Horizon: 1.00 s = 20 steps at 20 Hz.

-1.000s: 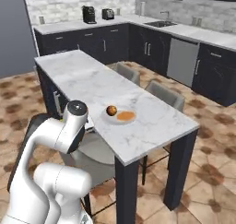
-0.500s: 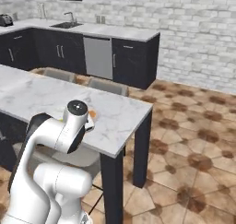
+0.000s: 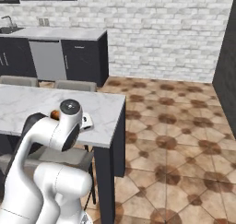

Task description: Pick up the brewed coffee from the coffee machine and place it next to the breakfast plate on the dining counter.

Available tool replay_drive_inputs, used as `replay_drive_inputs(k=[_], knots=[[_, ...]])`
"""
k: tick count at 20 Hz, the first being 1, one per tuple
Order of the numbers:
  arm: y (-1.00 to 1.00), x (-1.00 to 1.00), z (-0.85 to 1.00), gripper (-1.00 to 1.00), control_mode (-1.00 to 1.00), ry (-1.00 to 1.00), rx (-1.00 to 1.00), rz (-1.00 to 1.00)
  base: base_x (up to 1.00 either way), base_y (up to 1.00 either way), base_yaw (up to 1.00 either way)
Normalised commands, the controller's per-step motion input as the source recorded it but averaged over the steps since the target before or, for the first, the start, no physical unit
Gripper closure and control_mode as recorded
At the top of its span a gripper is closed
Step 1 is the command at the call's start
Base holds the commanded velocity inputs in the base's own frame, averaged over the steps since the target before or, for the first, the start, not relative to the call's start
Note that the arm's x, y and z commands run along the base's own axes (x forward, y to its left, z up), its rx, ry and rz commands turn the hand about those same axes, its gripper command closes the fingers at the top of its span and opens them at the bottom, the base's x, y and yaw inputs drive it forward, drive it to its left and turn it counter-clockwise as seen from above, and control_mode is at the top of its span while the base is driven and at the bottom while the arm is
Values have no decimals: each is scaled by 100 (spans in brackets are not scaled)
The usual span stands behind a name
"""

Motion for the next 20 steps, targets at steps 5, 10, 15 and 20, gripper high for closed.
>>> replay_drive_inputs(k=[5,10,15,20], knots=[[-9,84,0,100,-100,1,0,-15,0,0,0],[0,100,-8,100,-100,7,0,0,0,0,0],[1,100,-28,100,-100,7,0,1,0,0,0],[12,98,-39,100,-100,10,0,1,0,0,0]])
